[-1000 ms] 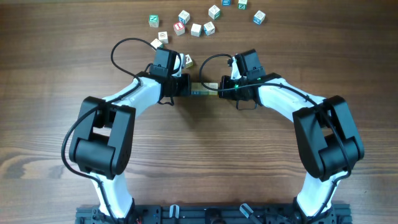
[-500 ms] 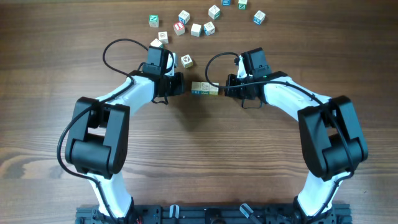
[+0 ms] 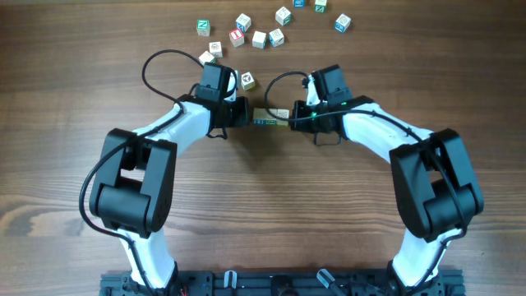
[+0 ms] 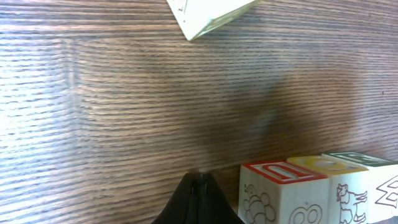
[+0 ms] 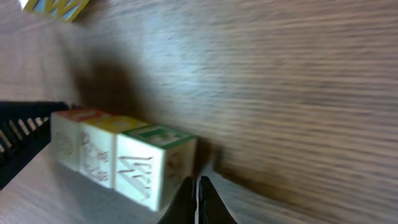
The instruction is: Form a horizontal line
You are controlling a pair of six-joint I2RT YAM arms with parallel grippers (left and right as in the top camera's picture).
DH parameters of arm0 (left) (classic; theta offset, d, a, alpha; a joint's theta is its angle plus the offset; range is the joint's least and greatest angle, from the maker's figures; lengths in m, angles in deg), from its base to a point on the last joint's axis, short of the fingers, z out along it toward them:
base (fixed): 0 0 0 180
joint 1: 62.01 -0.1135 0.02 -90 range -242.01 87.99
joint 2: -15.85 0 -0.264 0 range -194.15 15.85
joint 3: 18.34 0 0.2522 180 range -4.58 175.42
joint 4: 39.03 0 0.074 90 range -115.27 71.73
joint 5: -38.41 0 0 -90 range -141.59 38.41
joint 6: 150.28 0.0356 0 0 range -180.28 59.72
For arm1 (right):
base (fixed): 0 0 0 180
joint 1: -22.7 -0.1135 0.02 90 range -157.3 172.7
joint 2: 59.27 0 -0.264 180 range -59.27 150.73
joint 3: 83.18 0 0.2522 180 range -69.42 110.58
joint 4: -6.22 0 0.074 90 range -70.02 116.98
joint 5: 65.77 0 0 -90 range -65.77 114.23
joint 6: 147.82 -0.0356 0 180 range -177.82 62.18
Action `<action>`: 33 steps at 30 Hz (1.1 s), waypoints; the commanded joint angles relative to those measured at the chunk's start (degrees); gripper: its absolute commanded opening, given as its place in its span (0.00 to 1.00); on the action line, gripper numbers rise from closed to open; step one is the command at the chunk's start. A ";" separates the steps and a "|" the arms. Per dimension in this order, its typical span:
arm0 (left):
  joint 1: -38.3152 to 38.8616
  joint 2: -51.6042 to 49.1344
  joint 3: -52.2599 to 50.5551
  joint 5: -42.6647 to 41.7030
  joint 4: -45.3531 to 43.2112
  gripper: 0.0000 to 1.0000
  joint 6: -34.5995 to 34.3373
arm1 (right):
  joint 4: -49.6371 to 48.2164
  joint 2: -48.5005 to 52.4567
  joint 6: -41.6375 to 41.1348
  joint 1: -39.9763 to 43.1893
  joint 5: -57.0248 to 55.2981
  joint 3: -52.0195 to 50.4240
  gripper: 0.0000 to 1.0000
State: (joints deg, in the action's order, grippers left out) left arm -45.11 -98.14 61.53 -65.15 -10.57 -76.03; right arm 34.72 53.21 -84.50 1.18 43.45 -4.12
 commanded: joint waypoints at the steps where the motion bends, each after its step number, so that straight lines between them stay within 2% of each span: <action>1: 0.35 -2.05 -2.03 1.44 0.59 0.04 -0.11 | -0.09 1.55 1.01 -1.46 0.09 0.96 0.05; 33: 2.97 -2.05 -2.03 1.01 2.75 0.04 -0.07 | -1.49 2.08 -0.74 -1.44 1.51 0.96 0.04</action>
State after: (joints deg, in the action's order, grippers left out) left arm -43.18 -98.08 61.55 -64.54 -10.04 -76.03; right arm 34.04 54.22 -84.74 -0.24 43.28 -4.12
